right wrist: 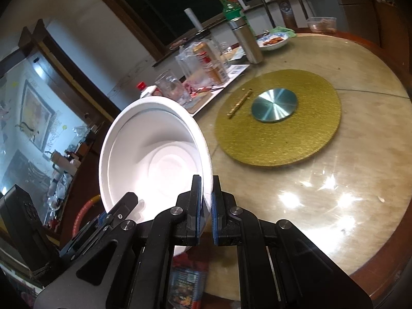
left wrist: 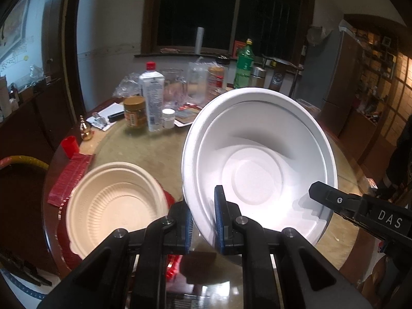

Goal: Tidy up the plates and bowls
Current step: 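Lower the white bowl onto the beige bowls on the red plates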

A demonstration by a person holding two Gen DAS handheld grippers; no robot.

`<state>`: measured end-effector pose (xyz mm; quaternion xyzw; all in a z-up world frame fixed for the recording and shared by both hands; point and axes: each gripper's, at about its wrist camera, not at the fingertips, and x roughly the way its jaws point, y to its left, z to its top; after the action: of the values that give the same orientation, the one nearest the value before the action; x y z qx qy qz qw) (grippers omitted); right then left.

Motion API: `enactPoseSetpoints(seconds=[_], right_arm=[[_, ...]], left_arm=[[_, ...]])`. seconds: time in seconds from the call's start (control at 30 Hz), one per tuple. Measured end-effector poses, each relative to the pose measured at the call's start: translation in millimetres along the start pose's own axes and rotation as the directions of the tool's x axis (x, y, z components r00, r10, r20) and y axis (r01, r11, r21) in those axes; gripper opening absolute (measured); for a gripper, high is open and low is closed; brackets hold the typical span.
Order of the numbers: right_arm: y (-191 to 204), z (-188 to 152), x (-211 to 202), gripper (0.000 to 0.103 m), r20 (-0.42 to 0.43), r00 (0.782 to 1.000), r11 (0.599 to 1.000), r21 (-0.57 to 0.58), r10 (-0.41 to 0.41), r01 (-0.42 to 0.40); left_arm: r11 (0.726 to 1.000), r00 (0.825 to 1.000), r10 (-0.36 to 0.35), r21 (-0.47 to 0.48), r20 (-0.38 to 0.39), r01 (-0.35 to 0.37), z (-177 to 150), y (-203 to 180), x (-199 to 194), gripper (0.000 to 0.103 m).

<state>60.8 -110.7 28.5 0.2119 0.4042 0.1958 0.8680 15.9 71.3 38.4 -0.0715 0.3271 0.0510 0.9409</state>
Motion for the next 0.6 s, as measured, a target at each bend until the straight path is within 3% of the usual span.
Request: enactPoseSetpoints(seconds=[0.6], right_arm=[[69.1, -12.3, 41.2, 0.006, -0.086, 0.992, 0.991, -0.091, 0.093, -0.101]], left_arm=[[0.989, 0.994, 0.112, -0.098, 0.013, -0.110, -1.8, 69.4, -12.6, 0.013]])
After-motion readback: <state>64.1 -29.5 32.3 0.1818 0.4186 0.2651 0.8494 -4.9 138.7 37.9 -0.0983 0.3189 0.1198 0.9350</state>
